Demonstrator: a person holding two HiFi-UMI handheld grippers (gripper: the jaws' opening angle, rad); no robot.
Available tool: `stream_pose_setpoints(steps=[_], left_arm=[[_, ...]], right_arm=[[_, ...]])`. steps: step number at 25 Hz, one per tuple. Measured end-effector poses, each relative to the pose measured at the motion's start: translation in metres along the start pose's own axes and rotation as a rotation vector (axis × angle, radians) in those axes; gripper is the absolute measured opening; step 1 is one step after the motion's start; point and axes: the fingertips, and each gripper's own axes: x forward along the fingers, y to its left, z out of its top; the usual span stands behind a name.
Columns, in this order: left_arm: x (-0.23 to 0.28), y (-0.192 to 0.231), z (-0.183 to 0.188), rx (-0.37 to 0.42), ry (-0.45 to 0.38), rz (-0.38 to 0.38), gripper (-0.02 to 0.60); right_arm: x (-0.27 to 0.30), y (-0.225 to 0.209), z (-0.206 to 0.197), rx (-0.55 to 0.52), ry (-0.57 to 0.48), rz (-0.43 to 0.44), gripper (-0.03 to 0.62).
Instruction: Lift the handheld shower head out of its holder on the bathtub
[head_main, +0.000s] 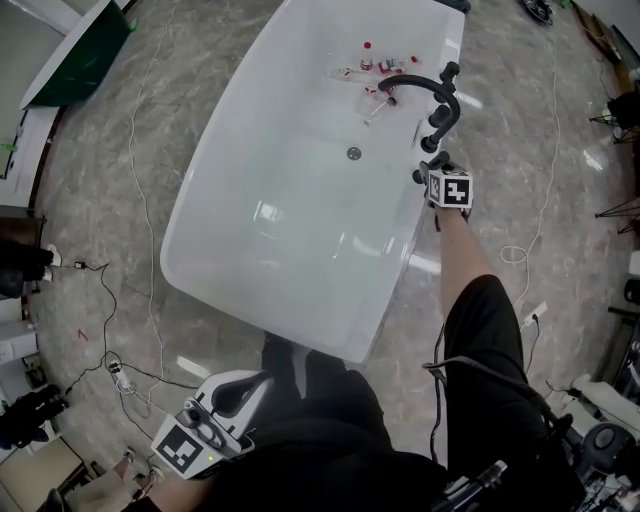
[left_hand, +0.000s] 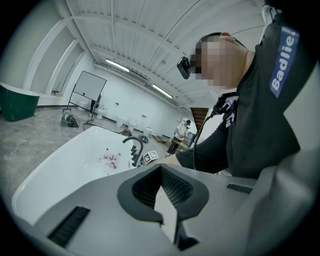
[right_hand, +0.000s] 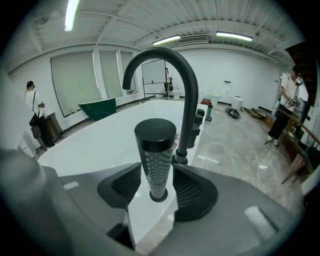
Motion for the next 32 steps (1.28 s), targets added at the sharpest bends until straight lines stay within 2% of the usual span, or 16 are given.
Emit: stream_pose_setpoints(steps=[2, 10, 16, 23, 32], left_arm=[[0.002, -0.001, -0.003, -0.005, 0.009, 0.002, -0.006], [0.010, -0.014, 0.000, 0.009, 0.019, -0.051, -0.006], [0.006, -0.022, 0.016, 0.019, 0.014, -0.108, -0.006], [-0.010, -0.035, 0.036, 0.054, -0.027, -0.190, -0.006], [-0.048, -0.050, 0.059, 0.092, -0.081, -0.296, -0.006]], right_arm=[[0.005, -0.001, -0.001, -0.014, 0.009, 0.003, 0.137], [-0.021, 0.005, -0.014, 0.023, 0.011, -0.003, 0.133], [-0.056, 0.020, -0.025, 0.001, 0.031, -0.039, 0.133], [-0.115, 0.033, -0.018, 0.039, -0.041, -0.076, 0.133], [-0.193, 0.058, -0.010, 0.076, -0.085, -0.113, 0.132]])
